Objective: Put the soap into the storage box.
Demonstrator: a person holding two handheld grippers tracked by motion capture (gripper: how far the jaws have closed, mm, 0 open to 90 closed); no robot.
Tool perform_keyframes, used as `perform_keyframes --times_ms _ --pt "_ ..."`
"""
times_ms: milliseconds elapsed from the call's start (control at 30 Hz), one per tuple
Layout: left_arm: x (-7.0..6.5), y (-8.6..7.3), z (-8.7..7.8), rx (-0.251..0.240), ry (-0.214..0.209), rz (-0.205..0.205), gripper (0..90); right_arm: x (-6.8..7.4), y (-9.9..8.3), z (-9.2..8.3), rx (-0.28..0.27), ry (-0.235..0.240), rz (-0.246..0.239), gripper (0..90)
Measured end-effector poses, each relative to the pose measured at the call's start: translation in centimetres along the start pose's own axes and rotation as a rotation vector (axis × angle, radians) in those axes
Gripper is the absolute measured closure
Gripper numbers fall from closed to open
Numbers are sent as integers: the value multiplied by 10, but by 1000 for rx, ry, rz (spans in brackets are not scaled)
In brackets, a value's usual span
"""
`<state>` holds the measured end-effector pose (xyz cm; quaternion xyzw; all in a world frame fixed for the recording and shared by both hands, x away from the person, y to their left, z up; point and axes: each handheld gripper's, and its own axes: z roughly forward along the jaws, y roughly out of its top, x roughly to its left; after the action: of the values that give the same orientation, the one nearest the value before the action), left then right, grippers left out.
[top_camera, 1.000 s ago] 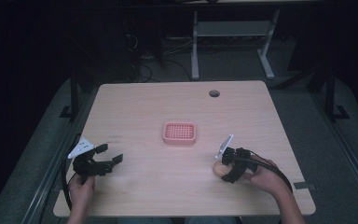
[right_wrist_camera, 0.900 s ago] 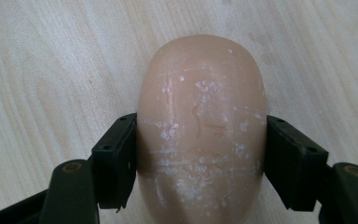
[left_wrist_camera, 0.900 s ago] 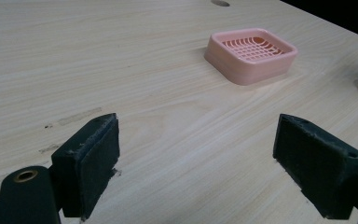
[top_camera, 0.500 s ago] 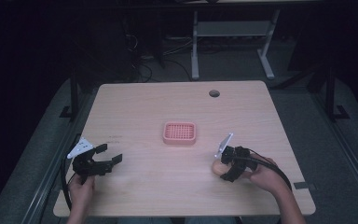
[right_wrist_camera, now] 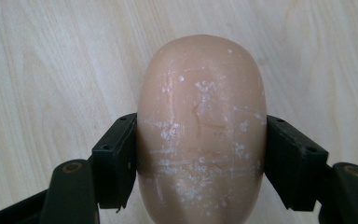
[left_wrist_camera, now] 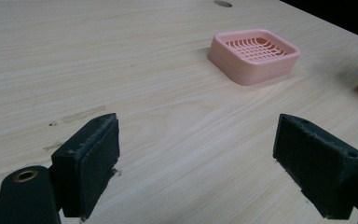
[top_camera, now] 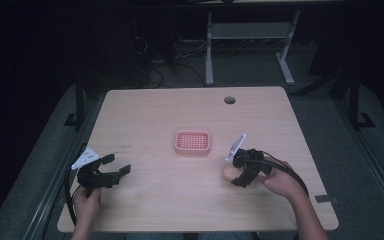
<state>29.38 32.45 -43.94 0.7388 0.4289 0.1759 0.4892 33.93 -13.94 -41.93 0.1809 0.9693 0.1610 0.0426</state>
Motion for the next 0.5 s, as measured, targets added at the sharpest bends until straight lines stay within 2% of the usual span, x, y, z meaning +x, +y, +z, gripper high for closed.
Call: perform_keyframes --times_ms 500 --pt "1 0 1 -4 2 -10 142 -12 34 2 9 10 -44 319"
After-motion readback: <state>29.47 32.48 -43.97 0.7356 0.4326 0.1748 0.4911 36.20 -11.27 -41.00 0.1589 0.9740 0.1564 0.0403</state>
